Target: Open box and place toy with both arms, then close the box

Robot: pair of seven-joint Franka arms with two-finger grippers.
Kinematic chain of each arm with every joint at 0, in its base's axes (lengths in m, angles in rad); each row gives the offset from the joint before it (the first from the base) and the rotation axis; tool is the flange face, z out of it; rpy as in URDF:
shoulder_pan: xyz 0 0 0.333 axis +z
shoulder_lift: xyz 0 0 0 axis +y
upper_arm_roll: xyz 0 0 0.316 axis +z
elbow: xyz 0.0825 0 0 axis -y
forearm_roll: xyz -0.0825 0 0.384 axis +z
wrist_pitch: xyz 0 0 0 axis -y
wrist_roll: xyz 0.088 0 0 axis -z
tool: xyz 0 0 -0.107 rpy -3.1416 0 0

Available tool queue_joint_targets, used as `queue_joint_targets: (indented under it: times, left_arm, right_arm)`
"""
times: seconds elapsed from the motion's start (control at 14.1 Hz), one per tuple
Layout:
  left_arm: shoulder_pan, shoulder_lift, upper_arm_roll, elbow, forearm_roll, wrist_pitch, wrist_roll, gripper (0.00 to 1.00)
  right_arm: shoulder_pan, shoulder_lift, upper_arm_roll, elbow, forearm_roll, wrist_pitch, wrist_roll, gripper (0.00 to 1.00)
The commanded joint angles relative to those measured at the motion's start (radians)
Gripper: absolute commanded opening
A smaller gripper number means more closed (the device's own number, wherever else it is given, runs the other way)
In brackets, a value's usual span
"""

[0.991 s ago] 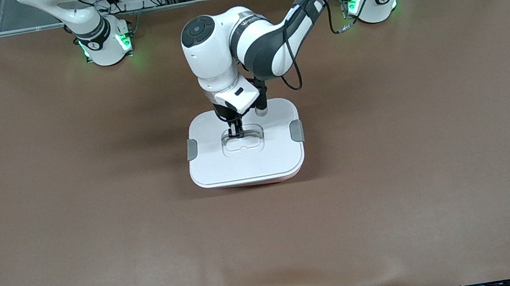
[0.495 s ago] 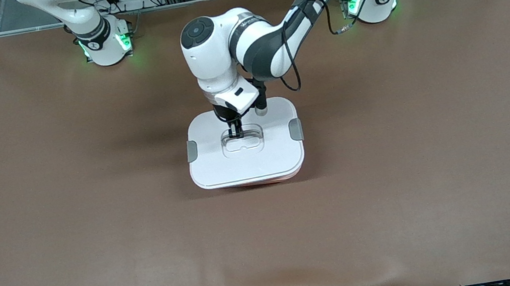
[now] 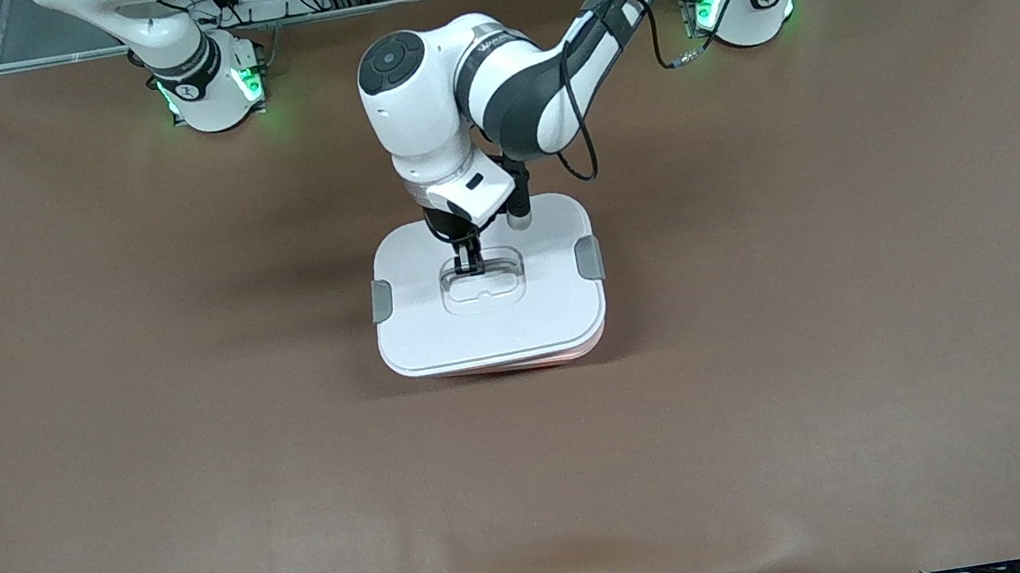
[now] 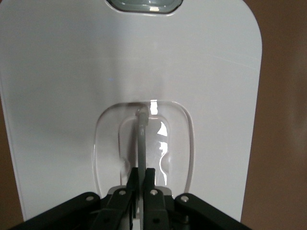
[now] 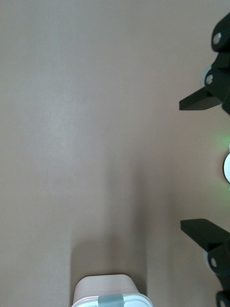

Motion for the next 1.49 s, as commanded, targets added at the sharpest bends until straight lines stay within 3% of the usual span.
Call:
queue_joint_targets:
  times: [0.0,0.28,1.42]
  left_arm:
    - [-0.016,0.024,0.008,0.037,0.015,-0.018,-0.01,0.0]
    - [-0.015,0.028,0.008,0.035,0.014,-0.017,-0.007,0.0]
    - [-0.007,0.027,0.011,0.001,0.015,-0.037,-0.006,0.0]
  right_arm:
    - [-0.008,0.014,-0.002,0.024,-0.019,-0.012,-0.001,1.0]
    - [-0.007,0.019,-0.071,0.024,-0.002,-0.002,-0.004,1.0]
    - [-0.01,0.017,-0.062,0.023,-0.004,-0.004,-0.004,1.0]
